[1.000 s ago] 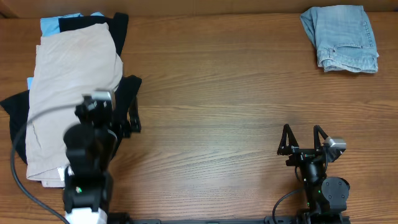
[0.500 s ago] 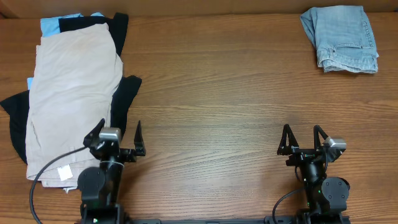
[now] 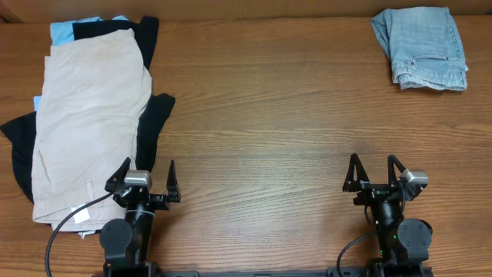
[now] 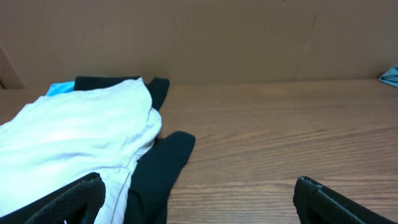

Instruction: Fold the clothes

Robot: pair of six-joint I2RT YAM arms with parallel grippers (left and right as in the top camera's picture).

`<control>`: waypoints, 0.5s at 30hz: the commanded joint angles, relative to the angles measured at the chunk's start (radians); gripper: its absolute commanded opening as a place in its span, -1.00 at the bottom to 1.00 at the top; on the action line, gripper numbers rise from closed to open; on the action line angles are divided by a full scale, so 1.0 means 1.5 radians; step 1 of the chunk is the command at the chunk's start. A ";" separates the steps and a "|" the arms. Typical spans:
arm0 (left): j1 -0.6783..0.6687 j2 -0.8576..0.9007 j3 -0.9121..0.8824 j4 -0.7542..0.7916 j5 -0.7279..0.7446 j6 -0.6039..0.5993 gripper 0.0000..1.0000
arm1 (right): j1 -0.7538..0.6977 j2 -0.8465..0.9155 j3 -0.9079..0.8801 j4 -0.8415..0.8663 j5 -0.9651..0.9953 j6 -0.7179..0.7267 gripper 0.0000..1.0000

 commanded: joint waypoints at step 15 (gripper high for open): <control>0.006 -0.081 -0.003 -0.056 0.001 0.013 0.99 | 0.005 -0.007 -0.007 0.004 0.009 -0.004 1.00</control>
